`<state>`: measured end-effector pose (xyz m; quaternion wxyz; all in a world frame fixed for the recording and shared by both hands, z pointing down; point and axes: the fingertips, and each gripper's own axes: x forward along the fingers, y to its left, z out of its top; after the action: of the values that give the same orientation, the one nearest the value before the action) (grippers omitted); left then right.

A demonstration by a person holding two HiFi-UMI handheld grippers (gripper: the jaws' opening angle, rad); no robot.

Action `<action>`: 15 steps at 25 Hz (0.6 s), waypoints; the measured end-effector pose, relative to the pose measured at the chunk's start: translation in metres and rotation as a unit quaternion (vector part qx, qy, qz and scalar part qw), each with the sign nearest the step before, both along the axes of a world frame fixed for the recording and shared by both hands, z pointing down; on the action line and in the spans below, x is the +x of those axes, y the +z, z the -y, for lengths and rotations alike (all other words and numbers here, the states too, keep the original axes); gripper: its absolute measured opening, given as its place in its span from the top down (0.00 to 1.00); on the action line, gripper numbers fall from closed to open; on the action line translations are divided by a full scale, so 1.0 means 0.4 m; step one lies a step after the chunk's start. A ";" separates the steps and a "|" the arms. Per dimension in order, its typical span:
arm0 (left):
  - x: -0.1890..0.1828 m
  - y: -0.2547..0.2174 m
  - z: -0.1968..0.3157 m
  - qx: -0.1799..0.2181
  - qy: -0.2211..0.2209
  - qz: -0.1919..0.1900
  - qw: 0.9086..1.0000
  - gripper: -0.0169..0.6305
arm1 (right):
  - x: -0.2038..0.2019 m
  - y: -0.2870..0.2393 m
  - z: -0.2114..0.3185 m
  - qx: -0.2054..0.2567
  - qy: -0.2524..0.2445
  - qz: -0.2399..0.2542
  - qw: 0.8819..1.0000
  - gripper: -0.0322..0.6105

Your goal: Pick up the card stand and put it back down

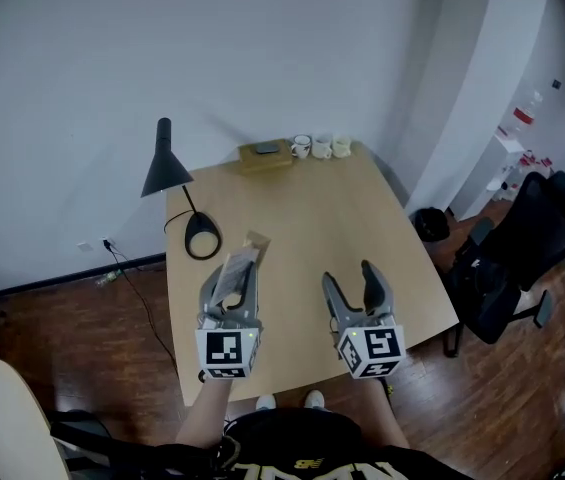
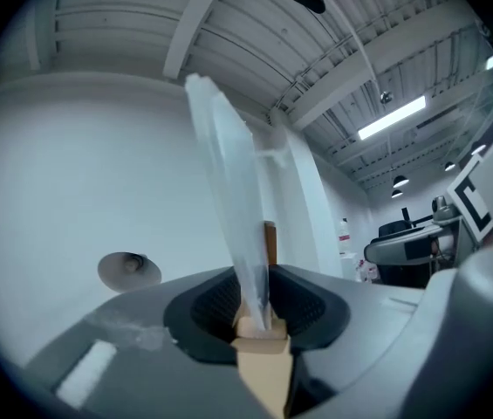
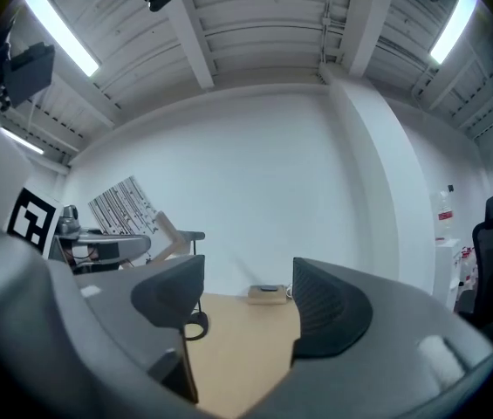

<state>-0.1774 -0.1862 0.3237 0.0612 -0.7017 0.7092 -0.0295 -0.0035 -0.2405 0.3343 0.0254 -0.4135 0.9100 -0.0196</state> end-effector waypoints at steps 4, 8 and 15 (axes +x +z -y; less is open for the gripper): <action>-0.008 -0.005 -0.042 0.014 -0.011 -0.013 1.000 0.80 | -0.031 -0.004 -0.020 0.003 -0.018 0.004 1.000 0.45; -0.026 -0.005 -0.060 0.022 -0.016 -0.009 1.000 0.81 | -0.053 -0.008 -0.025 0.004 -0.028 0.008 1.000 0.46; -0.073 0.013 -0.086 0.012 -0.039 -0.014 0.999 0.81 | -0.078 0.000 -0.039 0.000 -0.043 0.007 0.999 0.46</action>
<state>-0.2067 -0.1517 0.3290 0.0589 -0.6734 0.7368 -0.0135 -0.0347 -0.2249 0.3343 0.0307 -0.3739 0.9267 -0.0239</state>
